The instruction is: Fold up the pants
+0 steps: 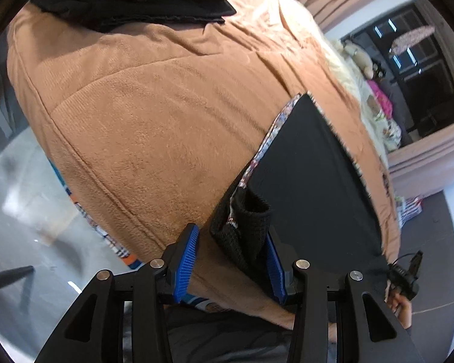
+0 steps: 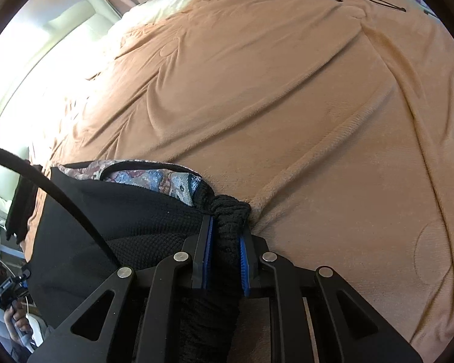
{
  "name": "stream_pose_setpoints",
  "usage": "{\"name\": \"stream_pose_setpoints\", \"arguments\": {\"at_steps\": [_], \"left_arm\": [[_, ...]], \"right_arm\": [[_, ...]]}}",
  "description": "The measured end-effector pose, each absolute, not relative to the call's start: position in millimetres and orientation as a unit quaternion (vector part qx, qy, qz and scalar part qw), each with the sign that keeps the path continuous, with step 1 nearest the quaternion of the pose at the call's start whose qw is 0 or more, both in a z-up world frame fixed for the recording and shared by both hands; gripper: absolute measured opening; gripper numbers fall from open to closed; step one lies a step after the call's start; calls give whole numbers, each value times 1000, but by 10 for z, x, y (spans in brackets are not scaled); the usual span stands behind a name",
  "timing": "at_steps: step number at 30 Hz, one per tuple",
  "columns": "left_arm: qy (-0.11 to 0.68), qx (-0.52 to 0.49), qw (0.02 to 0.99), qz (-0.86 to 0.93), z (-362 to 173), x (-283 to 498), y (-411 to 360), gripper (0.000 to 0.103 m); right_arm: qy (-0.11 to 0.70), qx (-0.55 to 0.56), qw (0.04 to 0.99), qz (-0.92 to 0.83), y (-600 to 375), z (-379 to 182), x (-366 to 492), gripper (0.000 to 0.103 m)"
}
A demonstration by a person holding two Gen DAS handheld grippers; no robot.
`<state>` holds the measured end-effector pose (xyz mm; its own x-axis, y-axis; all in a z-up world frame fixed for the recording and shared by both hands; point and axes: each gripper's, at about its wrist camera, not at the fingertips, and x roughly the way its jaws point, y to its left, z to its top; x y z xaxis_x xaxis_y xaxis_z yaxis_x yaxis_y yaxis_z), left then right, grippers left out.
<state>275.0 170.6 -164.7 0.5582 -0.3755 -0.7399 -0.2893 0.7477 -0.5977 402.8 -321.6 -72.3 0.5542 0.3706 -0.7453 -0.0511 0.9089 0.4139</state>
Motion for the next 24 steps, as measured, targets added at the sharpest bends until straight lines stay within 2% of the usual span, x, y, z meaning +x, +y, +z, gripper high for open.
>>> {"name": "stream_pose_setpoints", "arguments": {"at_steps": [2, 3, 9, 19, 24], "left_arm": [[459, -371, 807, -32, -1666, 2759, 1734, 28], [458, -380, 803, -40, -1684, 2774, 1738, 10], [422, -408, 808, -48, -1630, 2686, 1789, 9], [413, -425, 803, -68, -1683, 2644, 1802, 10], [413, -441, 793, -78, -1741, 2639, 1780, 13]], "right_arm": [[459, 177, 863, 119, -3201, -688, 4009, 19], [458, 178, 863, 116, -3212, -645, 3970, 23], [409, 146, 895, 97, -3185, -224, 3518, 38], [366, 126, 913, 127, -2807, 13, 2918, 38], [368, 110, 911, 149, -2542, -50, 2775, 38]]}}
